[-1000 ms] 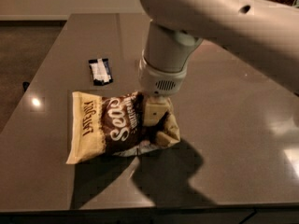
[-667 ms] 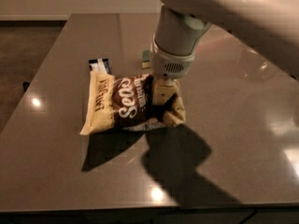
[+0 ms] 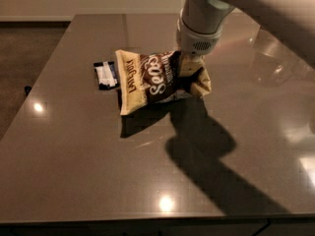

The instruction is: Move brown chip bag near sponge

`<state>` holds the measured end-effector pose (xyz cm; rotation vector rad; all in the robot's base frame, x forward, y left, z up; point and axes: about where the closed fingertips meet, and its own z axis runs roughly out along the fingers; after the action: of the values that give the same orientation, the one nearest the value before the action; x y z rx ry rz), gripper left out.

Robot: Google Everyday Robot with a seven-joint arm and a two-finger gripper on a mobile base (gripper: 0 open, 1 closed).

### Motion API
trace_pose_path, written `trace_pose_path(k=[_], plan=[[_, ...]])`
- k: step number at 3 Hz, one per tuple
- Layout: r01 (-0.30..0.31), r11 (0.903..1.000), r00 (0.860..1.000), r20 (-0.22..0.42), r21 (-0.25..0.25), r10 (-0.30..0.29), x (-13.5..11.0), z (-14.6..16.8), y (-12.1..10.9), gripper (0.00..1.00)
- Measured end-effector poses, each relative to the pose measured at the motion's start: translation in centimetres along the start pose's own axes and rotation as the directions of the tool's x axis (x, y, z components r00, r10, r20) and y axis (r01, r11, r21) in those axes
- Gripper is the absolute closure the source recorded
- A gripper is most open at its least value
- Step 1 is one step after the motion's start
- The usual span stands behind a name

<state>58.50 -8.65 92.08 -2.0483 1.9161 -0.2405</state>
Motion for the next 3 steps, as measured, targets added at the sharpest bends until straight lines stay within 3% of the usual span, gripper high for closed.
trace_pose_path(k=[1, 2, 3], plan=[[0.072, 0.9963, 0.997, -0.020, 0.046, -0.071, 1.5, -0.1, -2.1, 0.75], [0.192, 0.9809, 0.980, -0.054, 0.031, -0.190, 3.8, 0.0, -3.0, 0.43], [0.243, 0.9700, 0.968, -0.056, -0.002, -0.243, 5.0, 0.3, -2.7, 0.20]])
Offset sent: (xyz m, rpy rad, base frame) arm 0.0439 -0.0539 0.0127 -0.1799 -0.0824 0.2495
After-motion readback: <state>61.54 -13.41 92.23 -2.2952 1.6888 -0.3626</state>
